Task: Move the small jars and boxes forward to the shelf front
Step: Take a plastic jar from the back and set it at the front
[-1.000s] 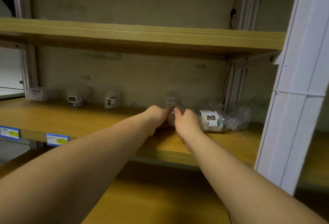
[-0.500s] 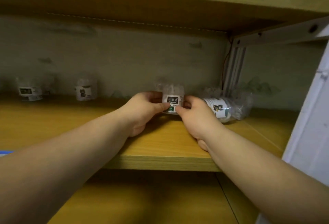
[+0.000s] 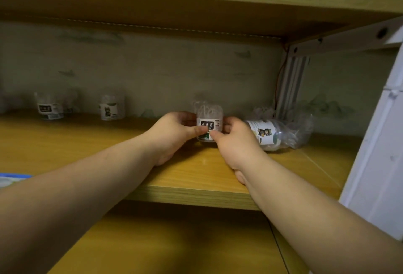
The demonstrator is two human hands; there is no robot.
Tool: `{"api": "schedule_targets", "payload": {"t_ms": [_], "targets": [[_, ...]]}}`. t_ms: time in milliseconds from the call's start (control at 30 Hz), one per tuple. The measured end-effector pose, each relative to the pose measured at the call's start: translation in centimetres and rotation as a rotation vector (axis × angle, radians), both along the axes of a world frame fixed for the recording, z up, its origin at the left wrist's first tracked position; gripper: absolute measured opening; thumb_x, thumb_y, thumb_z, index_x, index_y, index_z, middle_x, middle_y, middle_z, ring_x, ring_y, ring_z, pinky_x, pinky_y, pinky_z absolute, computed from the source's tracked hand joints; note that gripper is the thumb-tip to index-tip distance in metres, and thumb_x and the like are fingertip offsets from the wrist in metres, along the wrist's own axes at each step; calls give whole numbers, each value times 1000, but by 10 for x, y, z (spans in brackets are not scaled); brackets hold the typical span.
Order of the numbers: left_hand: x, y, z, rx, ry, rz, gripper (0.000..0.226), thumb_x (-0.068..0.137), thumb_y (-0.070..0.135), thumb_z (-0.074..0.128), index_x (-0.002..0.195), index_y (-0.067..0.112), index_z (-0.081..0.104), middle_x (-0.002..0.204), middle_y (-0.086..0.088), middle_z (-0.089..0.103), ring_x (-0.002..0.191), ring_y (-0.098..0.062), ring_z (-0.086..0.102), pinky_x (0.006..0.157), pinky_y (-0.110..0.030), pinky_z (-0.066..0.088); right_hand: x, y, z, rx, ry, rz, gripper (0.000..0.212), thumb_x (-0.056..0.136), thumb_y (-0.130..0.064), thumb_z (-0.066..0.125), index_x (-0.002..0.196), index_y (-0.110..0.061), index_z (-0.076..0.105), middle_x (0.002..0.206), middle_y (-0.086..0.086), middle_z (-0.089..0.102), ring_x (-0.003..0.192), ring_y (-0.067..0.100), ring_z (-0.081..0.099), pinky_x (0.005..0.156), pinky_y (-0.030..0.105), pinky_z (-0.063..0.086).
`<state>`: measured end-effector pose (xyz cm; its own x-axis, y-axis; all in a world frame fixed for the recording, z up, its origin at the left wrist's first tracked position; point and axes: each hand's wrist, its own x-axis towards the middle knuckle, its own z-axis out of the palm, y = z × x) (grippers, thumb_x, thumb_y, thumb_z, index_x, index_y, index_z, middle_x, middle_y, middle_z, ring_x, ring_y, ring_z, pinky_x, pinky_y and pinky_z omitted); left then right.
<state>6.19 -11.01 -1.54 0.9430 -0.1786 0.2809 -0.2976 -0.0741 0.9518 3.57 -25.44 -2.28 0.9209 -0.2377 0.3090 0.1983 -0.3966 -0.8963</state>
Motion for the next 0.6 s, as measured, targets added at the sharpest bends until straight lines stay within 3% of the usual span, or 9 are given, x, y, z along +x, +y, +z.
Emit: {"api": "schedule_targets", "payload": {"t_ms": [133,267,367,433,600], "targets": [[-4,0,1,48,-15,33,41,86,7,74,126,4,64,113,-9,74,105,-21,71,96,-33,55,0,0,1,-25,10,-6,33,92,-24,67,124,-23,62,114,-1,69,105,23,65,96,45,52],[-16,-3,4,224,-73,102,44,88,20,75,130,12,63,115,-2,72,101,-12,69,86,-21,54,-9,1,4,-20,48,-27,35,92,-21,67,127,-19,59,115,2,67,105,25,64,94,45,53],[-31,-6,9,288,-80,162,43,88,26,75,128,16,63,116,-1,71,98,-13,68,90,-30,55,-23,5,9,-23,47,-30,39,93,-14,65,131,-18,57,120,4,66,106,24,63,90,40,53],[-47,-5,10,296,-74,193,34,90,27,73,122,23,63,110,4,69,94,-13,66,84,-28,52,-35,6,13,-38,69,1,43,94,-11,64,136,-16,54,125,3,66,111,22,63,93,37,51],[-75,-5,2,317,-122,183,46,92,30,70,134,15,60,119,0,69,100,-16,64,82,-27,47,-73,-1,15,-59,115,68,42,95,-4,62,136,-9,52,127,3,66,110,15,63,95,29,49]]}}
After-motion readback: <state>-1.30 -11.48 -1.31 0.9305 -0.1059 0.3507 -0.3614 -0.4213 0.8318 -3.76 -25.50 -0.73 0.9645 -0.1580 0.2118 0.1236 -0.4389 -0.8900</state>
